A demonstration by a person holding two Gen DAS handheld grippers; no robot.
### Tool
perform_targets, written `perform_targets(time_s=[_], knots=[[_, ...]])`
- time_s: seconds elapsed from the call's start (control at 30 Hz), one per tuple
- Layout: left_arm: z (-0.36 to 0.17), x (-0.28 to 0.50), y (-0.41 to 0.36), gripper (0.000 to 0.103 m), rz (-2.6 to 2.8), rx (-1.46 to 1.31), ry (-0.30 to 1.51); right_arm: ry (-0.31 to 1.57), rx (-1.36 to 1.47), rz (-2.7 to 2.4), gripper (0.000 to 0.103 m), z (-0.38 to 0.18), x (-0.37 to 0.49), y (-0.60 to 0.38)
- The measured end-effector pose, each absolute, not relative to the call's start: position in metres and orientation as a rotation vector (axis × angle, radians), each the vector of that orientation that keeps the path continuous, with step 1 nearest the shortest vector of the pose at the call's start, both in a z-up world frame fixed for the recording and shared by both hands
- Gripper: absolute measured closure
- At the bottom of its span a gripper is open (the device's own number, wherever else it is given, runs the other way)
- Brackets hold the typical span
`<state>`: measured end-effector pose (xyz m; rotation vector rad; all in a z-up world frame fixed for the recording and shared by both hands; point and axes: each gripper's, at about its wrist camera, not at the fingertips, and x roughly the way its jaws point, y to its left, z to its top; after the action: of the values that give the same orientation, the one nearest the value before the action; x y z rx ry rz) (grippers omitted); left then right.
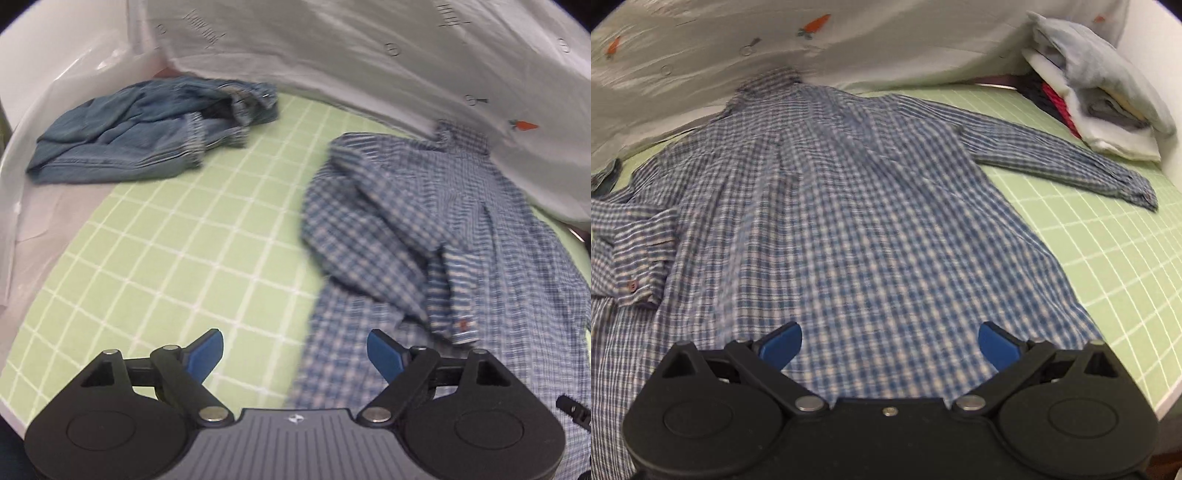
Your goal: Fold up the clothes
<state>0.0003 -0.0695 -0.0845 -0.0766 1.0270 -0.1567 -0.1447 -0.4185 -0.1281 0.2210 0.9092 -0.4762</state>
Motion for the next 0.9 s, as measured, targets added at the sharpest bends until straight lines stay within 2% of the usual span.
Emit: perform_targets(time_s=[0.5,0.73,0.9], knots=[[-0.095,0.05,0.012,0.015,-0.221,0.034,1.057,0.947,0.055,-0.324,0.0,-0.152,-0.044,-0.277],[-0.1,0.068,0.018,0.011,-0.251,0.01,1.06,0.802,0.172,-0.621,0.0,-0.123,-0.031,-0.319],[-0.109,0.08,0.009,0.011,-0.274,-0.024,1.093,0.84,0.211,-0.659,0.0,-0.119,-0.032,-0.342]])
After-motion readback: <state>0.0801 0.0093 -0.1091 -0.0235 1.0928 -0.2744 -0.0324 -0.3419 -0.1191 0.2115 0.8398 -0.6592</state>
